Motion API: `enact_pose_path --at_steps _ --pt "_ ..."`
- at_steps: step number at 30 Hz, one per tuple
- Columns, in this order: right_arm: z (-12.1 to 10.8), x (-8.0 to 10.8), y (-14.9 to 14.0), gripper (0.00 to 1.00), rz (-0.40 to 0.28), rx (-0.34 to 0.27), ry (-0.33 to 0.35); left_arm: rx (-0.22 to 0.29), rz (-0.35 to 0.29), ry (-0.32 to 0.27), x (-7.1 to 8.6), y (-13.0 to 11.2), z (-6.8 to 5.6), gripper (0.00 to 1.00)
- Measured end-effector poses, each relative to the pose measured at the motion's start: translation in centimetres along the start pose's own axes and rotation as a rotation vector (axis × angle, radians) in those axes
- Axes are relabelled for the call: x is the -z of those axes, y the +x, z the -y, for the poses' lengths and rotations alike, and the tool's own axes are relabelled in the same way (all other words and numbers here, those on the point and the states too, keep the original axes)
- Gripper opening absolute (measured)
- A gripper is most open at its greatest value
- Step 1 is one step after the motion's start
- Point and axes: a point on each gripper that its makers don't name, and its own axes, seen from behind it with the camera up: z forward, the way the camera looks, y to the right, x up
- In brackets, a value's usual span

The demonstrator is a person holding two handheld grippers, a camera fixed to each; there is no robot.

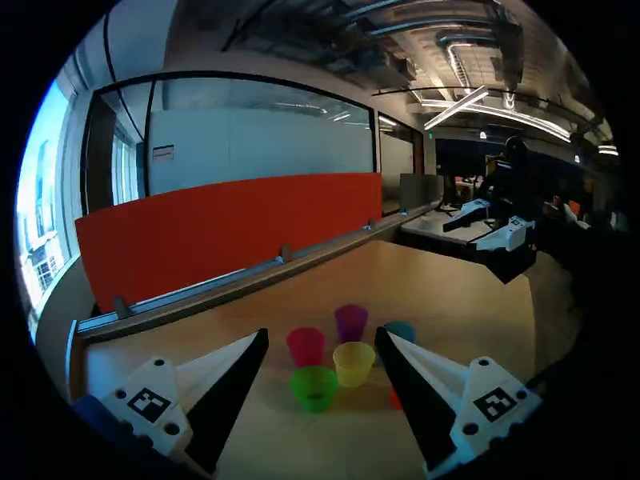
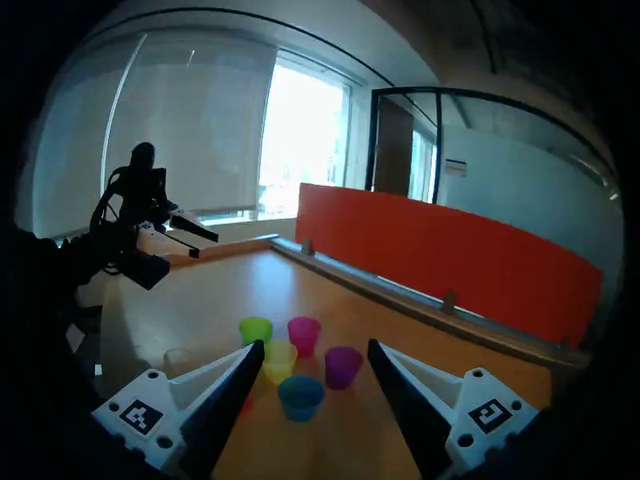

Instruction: Pour water

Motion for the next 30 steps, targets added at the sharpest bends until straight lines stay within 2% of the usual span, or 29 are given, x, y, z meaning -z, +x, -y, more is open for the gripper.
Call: enact_pose_path --at_steps 8,17,30 --pt "0.6 -1.5 -2.5 1.00 0.072 0.029 0.040 -0.009 0.060 -0.038 -1.5 -2.9 0.3 0.99" --pt "0.5 -3.9 -5.8 1.00 0.118 0.012 0.065 -0.012 0.130 -0.063 -3.9 -6.6 0.6 0.99" --pt "0.6 -6.8 -11.3 1.00 0.190 0.003 0.099 0.015 0.228 -0.098 -6.2 -11.6 0.6 0.99"
